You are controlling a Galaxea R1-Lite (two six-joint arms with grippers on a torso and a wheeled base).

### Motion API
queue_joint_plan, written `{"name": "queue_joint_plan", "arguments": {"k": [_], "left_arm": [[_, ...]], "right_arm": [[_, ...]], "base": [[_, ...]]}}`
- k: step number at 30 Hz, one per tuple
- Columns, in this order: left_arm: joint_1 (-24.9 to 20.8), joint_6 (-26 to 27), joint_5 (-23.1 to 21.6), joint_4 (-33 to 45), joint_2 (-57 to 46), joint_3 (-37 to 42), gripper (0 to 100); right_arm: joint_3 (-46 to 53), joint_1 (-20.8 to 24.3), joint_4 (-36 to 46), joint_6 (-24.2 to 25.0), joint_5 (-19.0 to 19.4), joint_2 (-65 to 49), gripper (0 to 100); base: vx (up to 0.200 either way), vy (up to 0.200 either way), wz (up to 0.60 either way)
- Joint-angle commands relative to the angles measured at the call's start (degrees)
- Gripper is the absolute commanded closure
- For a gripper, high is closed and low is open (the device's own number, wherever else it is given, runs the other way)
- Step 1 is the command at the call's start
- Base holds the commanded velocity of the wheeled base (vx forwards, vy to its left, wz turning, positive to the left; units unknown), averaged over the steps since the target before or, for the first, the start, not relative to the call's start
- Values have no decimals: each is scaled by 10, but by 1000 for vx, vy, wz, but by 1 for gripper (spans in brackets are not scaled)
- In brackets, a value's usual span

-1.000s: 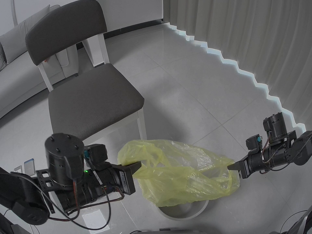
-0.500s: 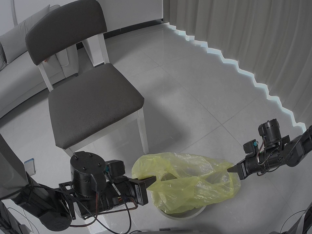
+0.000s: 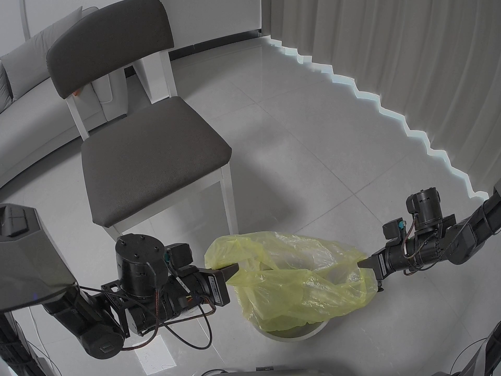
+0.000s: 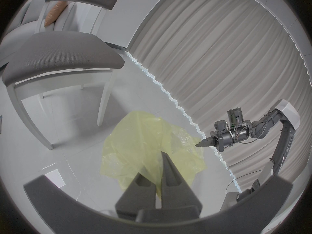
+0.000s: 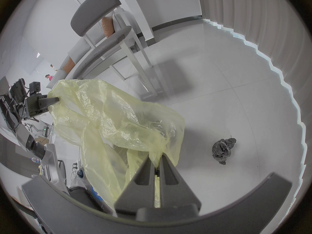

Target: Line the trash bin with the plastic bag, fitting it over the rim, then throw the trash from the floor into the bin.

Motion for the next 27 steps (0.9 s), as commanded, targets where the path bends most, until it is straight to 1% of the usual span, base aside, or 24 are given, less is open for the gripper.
{"name": "queue_joint_plan", "arguments": {"k": [1,2,4,5,10,16,24,27], "left_arm": [[10,15,-16,-20,37,6,100],[11,19,-19,-21,38,7,100],[20,36,-44,-23,37,14,100],[21,36,-49,-23,35,13,100],[26,35,-49,-38,31,-1,100],[38,34,-47,-119,73,-8,100],[35,32,-47,-177,141,-6,100],[35,33,-47,-218,175,-7,100]], "right_arm": [[-15,0,-2,-1,0,22,100],[-16,0,-2,-1,0,23,100],[-16,0,-2,-1,0,23,100],[-17,-1,-2,-1,1,23,100],[-23,-1,-2,0,1,21,100],[-47,-4,-2,5,4,25,100],[-70,-6,-2,4,5,50,100],[-74,-6,-2,4,5,63,100]], "base": [[0,0,0],[0,0,0],[0,0,0],[-200,0,0],[-200,0,0],[0,0,0],[0,0,0],[0,0,0]]}}
